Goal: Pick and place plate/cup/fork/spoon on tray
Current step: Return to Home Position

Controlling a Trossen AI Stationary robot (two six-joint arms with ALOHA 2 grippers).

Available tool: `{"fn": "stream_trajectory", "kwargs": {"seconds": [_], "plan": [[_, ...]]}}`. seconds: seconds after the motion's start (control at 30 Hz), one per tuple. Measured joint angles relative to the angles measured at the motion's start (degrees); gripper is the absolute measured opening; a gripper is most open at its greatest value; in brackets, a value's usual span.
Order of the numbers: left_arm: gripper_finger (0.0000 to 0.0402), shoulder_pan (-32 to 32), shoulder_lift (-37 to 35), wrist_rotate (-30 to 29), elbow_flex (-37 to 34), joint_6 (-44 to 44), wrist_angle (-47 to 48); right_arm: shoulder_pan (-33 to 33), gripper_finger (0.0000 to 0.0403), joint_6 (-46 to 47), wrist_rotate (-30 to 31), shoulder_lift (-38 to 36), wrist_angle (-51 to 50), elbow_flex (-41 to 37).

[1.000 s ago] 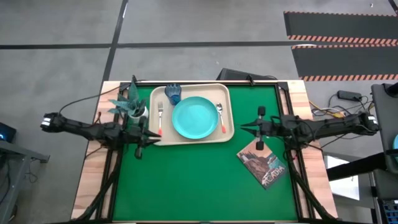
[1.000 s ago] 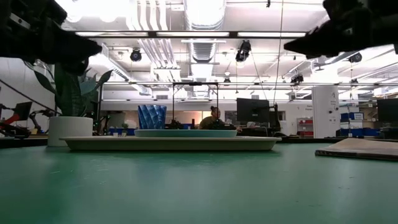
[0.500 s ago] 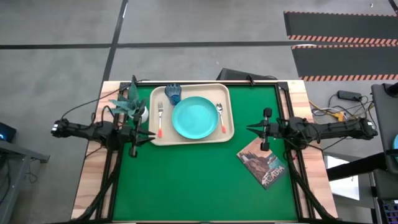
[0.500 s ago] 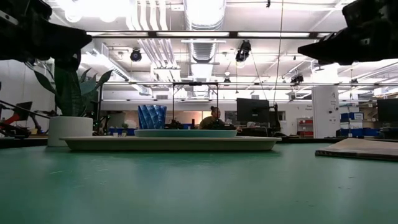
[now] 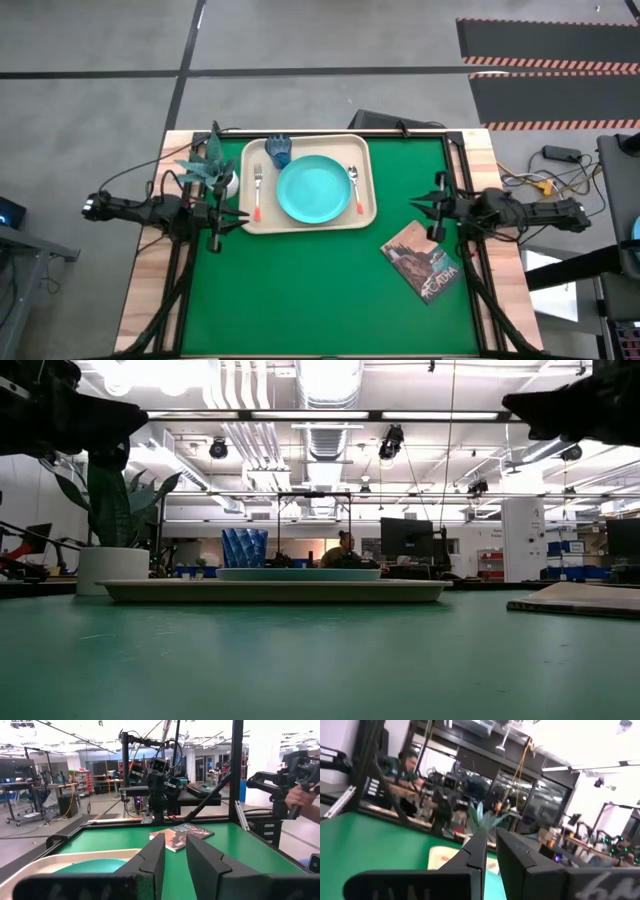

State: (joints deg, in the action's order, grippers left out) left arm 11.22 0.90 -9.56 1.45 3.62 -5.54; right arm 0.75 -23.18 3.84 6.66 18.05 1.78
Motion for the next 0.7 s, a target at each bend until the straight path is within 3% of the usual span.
{"fn": "stream_trajectory", "kwargs": {"seconds": [0.33,0.5,0.7], "plan": [[0.0063,0.00,2.18,-0.16,0.00,0.00,0.03,0.00,0.0031,-1.13,-3.09,-6.46,-3.17,0.00],[0.0063,-0.01,3.34,-0.20,0.00,0.00,0.02,0.00,0.0031,-2.33,-7.18,-6.47,-4.25,-0.02],[0.0063,0.00,4.51,-0.24,-0.02,0.00,0.05,-0.02,0.0031,0.38,-6.80,-6.13,-4.34,-0.04]]}}
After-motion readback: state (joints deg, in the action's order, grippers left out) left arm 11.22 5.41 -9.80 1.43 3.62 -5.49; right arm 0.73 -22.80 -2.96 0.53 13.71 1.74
